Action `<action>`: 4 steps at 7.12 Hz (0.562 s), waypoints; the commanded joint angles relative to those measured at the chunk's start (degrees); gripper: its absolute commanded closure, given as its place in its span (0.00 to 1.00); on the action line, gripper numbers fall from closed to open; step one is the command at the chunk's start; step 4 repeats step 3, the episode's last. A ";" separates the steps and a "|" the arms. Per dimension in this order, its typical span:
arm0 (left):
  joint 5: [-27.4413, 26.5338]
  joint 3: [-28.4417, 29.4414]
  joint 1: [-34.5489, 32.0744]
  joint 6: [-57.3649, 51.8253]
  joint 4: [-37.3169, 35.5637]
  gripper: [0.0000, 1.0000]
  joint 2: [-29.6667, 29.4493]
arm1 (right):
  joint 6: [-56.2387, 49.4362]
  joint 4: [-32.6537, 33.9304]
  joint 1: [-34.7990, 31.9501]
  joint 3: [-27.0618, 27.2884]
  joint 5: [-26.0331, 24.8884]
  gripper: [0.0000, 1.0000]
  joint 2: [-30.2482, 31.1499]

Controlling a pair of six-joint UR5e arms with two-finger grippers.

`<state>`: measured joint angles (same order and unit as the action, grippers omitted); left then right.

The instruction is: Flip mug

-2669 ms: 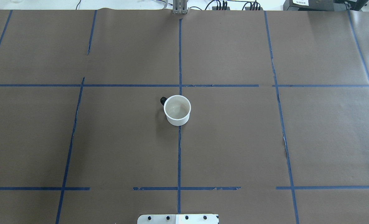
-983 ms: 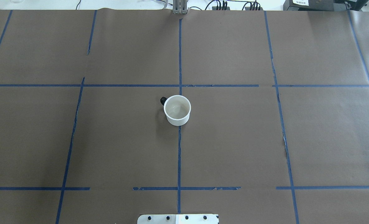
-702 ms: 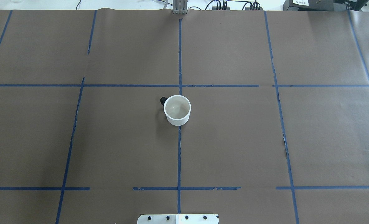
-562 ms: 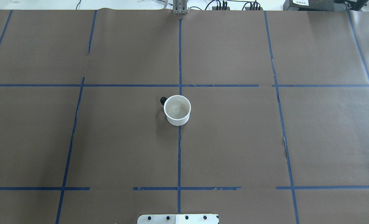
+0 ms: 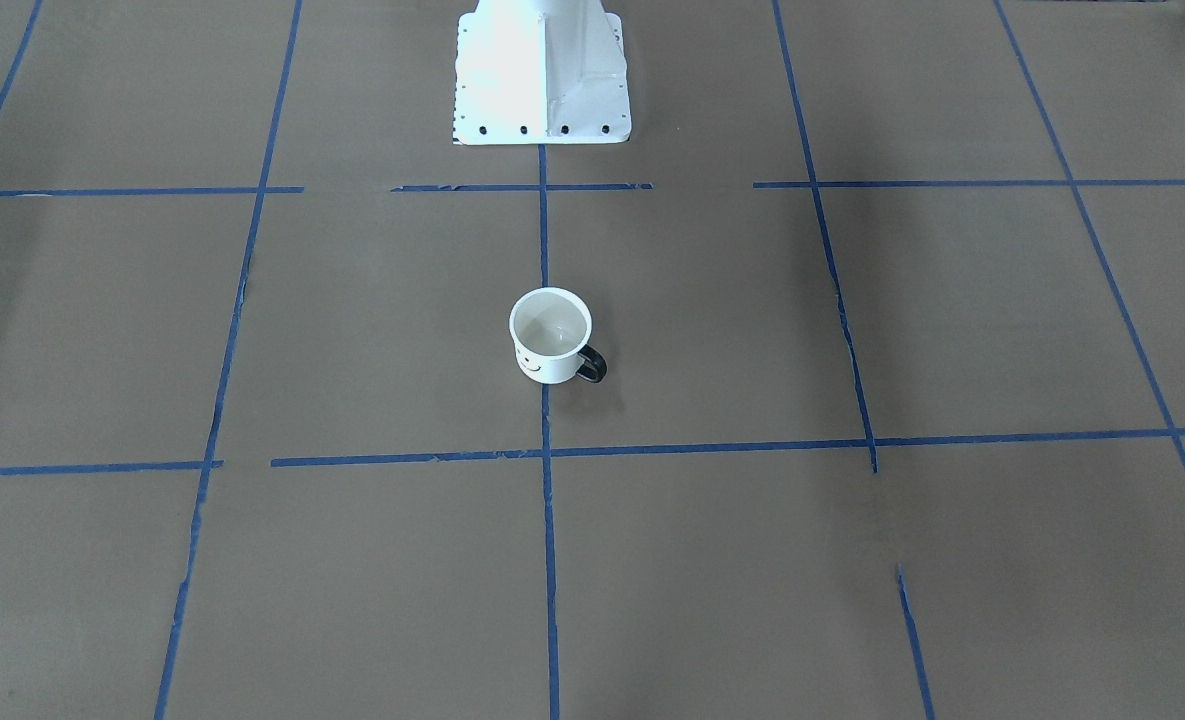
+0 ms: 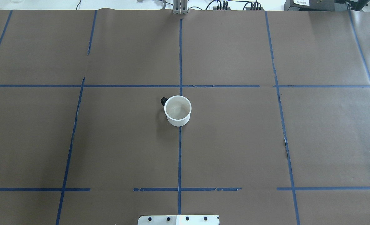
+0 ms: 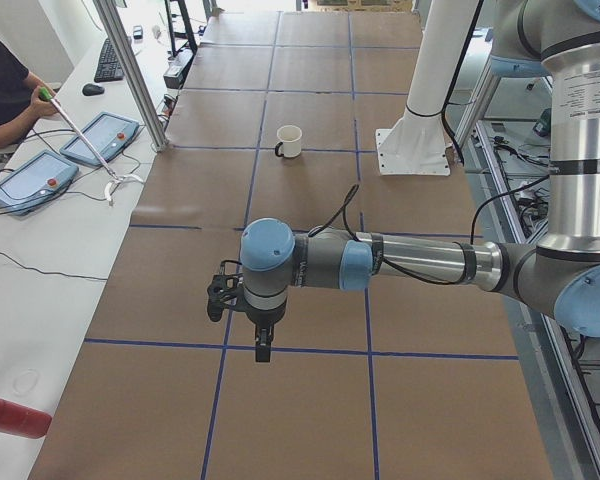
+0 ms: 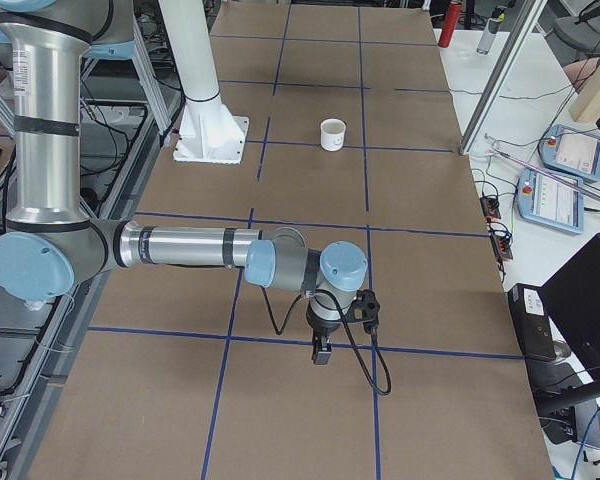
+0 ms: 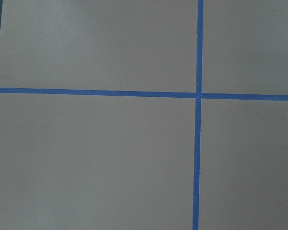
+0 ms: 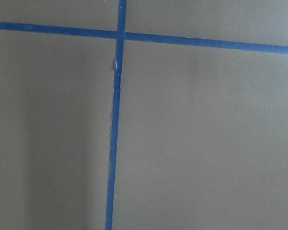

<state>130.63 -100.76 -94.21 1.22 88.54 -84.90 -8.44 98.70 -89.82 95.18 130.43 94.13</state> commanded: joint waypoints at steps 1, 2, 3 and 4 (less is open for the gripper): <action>0.41 -0.05 0.78 -0.17 -0.21 0.00 -0.09 | 0.00 0.00 0.00 0.00 0.00 0.00 0.00; 0.41 0.13 0.79 -3.13 -0.30 0.00 0.00 | 0.00 0.00 0.00 0.00 0.00 0.00 0.00; 1.11 0.65 0.79 -6.64 -0.47 0.00 0.17 | 0.00 0.00 0.00 0.00 0.00 0.00 0.00; 1.11 0.65 0.79 -6.64 -0.47 0.00 0.17 | 0.00 0.00 0.00 0.00 0.00 0.00 0.00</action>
